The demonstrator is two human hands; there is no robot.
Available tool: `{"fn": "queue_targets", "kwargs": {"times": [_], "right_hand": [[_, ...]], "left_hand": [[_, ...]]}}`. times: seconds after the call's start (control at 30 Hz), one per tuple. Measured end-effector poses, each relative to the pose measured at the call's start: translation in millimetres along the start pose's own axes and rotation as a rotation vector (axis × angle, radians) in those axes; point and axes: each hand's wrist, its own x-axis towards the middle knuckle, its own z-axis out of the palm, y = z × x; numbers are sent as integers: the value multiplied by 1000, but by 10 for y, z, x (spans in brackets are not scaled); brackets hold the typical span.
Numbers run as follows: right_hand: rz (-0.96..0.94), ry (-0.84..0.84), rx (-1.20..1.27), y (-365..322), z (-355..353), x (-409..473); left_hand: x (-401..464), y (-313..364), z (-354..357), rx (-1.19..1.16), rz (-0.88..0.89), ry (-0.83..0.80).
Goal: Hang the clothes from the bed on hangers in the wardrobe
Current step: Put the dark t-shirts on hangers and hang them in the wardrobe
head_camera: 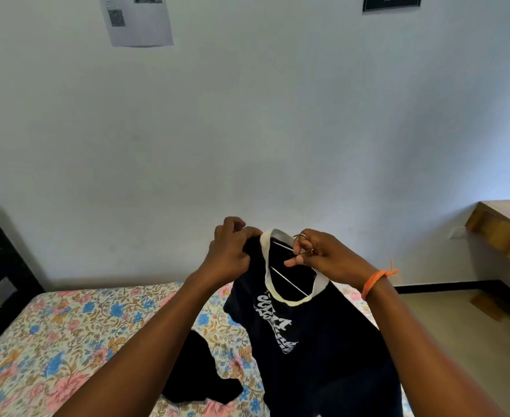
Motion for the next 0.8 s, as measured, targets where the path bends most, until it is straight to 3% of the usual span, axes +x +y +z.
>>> {"fn": "queue_targets", "kwargs": {"times": [0.17, 0.23, 0.33, 0.4, 0.6, 0.8], "right_hand": [[-106, -20, -100, -35, 106, 67], [-135, 22, -148, -25, 148, 98], [-123, 160, -160, -1, 170, 128], [-68, 239, -146, 1, 168, 138], [83, 390, 64, 26, 180, 162], [81, 368, 21, 11, 165, 222]], "left_hand": [[55, 180, 76, 130, 113, 21], [10, 293, 166, 5, 40, 157], [-186, 493, 303, -354, -205, 365], [-372, 606, 492, -408, -241, 317], [-593, 977, 792, -130, -124, 36], [-548, 1069, 809, -627, -93, -76]]}}
